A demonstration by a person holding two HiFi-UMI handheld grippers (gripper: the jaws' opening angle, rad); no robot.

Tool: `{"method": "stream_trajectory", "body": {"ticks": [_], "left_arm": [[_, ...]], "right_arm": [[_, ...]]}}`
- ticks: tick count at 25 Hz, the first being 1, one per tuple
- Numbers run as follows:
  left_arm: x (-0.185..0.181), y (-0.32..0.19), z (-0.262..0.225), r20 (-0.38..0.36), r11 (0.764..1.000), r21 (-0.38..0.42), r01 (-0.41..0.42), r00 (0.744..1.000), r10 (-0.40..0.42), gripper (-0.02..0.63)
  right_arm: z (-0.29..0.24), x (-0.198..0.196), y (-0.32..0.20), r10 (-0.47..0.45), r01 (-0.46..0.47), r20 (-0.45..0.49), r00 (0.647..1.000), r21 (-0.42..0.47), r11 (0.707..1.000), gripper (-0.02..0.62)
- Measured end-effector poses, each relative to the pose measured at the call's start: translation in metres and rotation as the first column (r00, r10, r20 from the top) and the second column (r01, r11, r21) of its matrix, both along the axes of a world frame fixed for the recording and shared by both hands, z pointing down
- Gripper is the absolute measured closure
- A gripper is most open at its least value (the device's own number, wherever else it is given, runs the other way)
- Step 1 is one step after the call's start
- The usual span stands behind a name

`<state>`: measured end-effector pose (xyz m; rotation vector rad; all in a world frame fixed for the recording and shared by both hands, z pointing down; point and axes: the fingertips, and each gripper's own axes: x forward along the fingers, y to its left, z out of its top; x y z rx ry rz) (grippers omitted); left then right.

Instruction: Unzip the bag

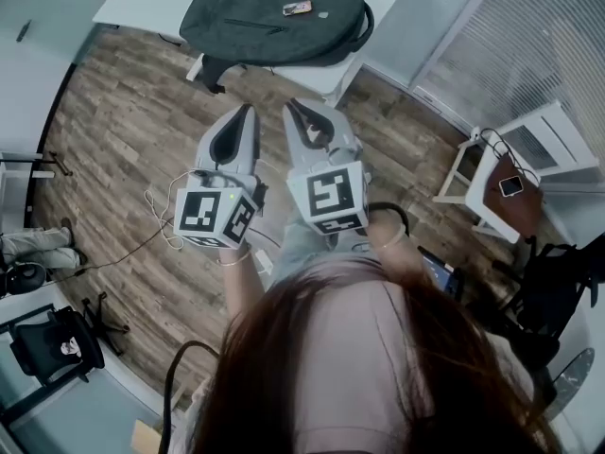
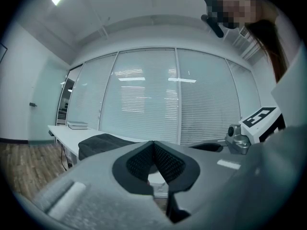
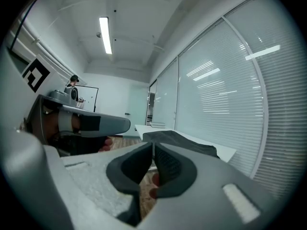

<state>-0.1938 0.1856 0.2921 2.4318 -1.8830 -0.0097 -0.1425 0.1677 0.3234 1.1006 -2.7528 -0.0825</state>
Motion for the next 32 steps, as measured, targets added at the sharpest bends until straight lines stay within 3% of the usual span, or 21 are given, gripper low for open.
{"method": "stream_trajectory", "body": {"ticks": [20, 32], "left_arm": [[-0.049, -0.063, 0.035, -0.055, 0.994, -0.062, -0.092, 0.995, 0.089, 0.597], [-0.060, -0.094, 0.062, -0.061, 0.984, -0.095, -0.151, 0.987, 0.146, 0.597]], "right_arm": [[0.051, -0.051, -0.063, 0.089, -0.101, -0.141, 0.986, -0.076, 0.992, 0.549], [0.082, -0.070, -0.090, 0.136, -0.156, -0.172, 0.976, -0.109, 0.982, 0.548]]}}
